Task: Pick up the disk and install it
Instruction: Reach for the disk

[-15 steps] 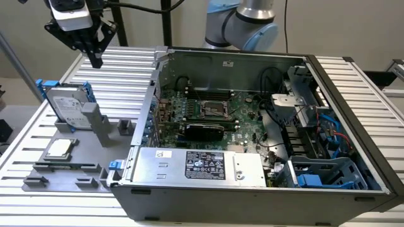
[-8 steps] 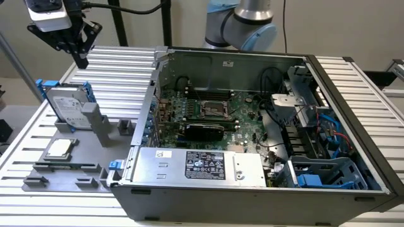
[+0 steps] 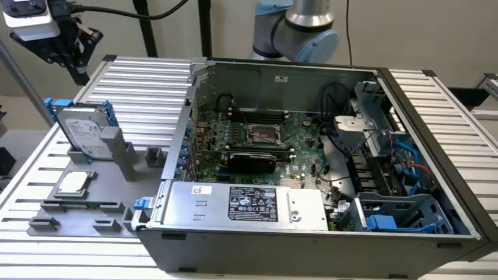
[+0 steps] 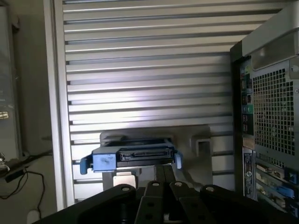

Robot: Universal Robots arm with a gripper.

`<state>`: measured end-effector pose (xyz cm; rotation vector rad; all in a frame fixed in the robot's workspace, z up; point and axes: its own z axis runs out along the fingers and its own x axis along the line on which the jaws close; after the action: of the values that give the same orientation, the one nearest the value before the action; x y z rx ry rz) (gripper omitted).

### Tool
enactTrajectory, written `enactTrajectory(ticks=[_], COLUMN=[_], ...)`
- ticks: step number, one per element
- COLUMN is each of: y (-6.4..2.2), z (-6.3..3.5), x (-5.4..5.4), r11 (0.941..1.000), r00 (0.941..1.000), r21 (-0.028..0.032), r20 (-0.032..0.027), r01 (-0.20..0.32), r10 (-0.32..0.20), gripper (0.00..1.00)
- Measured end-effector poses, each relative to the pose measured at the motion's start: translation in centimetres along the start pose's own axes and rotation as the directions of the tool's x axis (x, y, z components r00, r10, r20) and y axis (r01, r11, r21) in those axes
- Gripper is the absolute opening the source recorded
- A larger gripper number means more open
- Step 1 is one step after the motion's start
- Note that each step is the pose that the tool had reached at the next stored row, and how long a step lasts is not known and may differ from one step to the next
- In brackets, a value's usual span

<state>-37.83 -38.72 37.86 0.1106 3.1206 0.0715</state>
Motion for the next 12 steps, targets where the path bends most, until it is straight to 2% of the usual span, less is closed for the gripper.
enactTrajectory(ticks=[12], y=[0.13], z=[1.11], x=[5.4], r11=[1.0], r00=[1.0], r21=[0.0026], r20=[-0.0022], r01=[0.0], r10=[0.0], gripper=[0.0])
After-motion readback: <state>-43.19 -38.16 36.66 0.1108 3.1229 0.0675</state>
